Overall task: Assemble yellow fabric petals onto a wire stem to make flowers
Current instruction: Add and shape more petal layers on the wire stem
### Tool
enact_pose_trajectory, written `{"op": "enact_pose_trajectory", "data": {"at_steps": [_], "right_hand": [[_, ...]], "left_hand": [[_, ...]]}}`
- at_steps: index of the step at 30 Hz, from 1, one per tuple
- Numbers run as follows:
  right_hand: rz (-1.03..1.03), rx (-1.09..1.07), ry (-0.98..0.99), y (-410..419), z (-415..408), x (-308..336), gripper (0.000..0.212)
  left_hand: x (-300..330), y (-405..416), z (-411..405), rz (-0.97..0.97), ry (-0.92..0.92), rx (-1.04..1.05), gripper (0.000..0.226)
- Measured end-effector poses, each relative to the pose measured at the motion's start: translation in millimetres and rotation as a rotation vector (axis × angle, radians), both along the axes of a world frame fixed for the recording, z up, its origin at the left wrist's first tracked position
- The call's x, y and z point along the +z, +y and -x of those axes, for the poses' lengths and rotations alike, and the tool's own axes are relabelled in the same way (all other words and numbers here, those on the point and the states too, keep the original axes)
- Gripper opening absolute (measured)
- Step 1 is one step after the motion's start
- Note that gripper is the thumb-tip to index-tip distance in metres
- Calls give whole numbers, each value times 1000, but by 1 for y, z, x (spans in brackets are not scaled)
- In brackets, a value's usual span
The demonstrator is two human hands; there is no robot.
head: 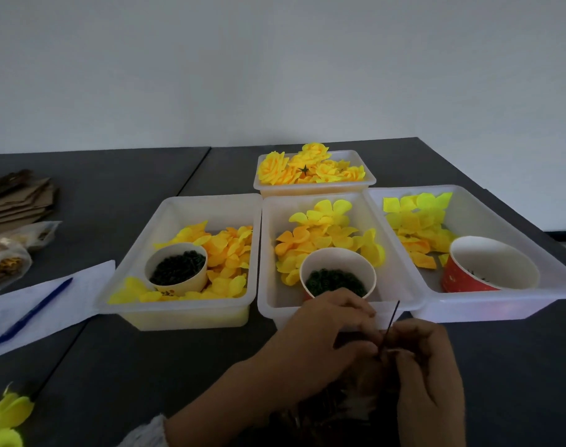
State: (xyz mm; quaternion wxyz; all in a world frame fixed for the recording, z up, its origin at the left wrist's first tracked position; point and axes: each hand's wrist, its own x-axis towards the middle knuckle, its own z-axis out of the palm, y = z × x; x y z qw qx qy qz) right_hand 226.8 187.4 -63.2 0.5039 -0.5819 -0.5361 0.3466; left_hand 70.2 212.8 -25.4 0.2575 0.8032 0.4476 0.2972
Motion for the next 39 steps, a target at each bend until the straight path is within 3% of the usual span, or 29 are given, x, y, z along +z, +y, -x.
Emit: {"op": "enact_pose_trajectory", "data": {"at_steps": [4,7,9,12,15,18,24,26,31,35,39], "right_hand": [[12,21,61,-1,-1,1,46],[-18,-1,45,-1,1,6,45],[0,8,37,-1,2,9,43],[9,4,29,-1,2,10,41],[13,-16,21,0,3,8,41],[2,-24,13,1,3,8,42],[12,-5,32,0,2,10,40],[19,8,39,0,1,11,40],[31,20,83,0,0,12,37],[33,20,174,-1,-1,20,31],[-178,-57,176,-5,-6,38,33]], "left_hand": [[28,11,39,-28,-52,153,11],[39,29,86,-129,57,324,11],[38,44,118,-144,210,496,11],[32,67,151,65,594,649,12],[23,79,157,189,1084,571,24],[11,85,149,109,1177,440,29],[-3,88,136,78,1150,398,18],[3,86,140,65,1062,434,11],[53,76,159,136,492,358,7],[93,59,137,16,158,268,12],[109,36,90,-41,-94,166,8]]}}
